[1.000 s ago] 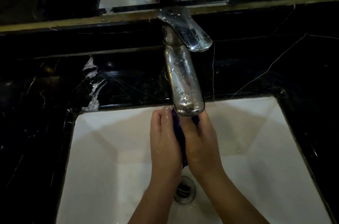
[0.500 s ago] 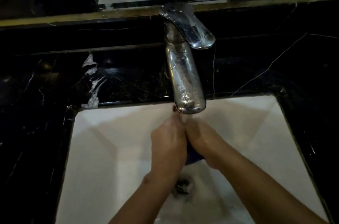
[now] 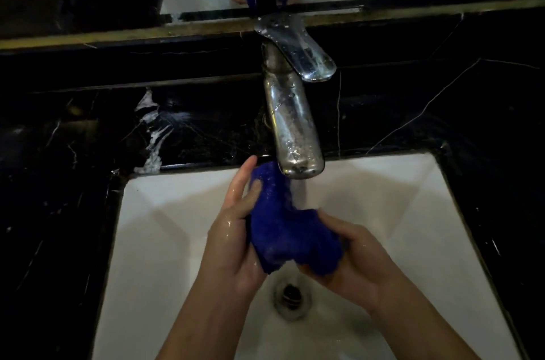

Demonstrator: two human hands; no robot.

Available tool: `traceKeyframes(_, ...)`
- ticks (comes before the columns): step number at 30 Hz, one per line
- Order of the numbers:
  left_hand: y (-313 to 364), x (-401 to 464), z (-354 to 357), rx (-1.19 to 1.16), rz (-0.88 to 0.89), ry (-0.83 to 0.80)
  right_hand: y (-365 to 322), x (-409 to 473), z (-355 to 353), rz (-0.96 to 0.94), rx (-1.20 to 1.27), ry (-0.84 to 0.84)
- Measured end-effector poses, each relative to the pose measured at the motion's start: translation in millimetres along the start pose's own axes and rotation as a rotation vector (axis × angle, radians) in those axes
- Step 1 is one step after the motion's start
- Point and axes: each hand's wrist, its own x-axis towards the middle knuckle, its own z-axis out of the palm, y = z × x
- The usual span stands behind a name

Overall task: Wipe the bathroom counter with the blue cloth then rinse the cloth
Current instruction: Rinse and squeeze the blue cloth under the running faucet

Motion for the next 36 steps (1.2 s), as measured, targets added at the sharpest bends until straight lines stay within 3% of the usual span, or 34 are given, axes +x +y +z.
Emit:
traceKeyframes(5, -1.9, -3.6, -0.1, -0.231, -0.031, -0.091, 10.6, -2.4, 15.4, 0.027, 0.205, -0.242)
traceKeyframes(9, -3.7, -4.5, -7.1, -0.217, -0.043, -0.176, 11.9, 5.4, 15.6, 0.095, 0.266, -0.231)
traceKeyframes(11, -4.8, -2.8, -9.3, -0.025, 0.016, -0.073, 12.7, 6.8, 16.9, 0.076, 0.12, -0.185)
traceKeyframes(14, -1.9, -2.5, -16.4, 0.472, 0.232, 0.125, 11.8, 9.1, 10.2, -0.023, -0.113, -0.052)
traceKeyframes(16, -1.5, -0.9, -25.9, 0.975, 0.442, 0.168, 8.1, 10.9, 2.9, -0.193, -0.331, 0.197)
traceKeyframes(18, -6.1, 2.6, -35.2, 1.377, 0.518, 0.146, 12.7, 12.0, -4.4, -0.379, -0.635, 0.446)
traceKeyframes(21, -16.2, 2.0, -35.8, 1.503, 0.498, 0.187, 26.4, 11.7, -4.1, -0.563, -0.997, 0.527)
traceKeyframes(23, -15.1, -2.6, -28.5, 1.371, 0.496, 0.217, 27.1, 13.4, -9.0, -0.636, -1.064, 0.51)
traceKeyframes(25, -12.0, -8.7, -18.2, 1.194, 0.461, 0.246, 18.1, 11.8, -5.9, -0.533, -0.867, 0.467)
traceKeyframes(27, -9.6, -13.9, -9.0, 1.021, 0.411, 0.263, 13.7, 12.6, -5.9, -0.33, -0.474, 0.414)
traceKeyframes(30, -8.6, -14.6, -0.4, 0.883, 0.357, 0.272, 18.6, 3.9, 12.7, -0.003, -0.004, 0.204)
traceKeyframes(36, -7.6, -14.2, 1.7, 0.785, 0.348, 0.264, 22.6, -13.1, 30.2, 0.043, 0.118, 0.097)
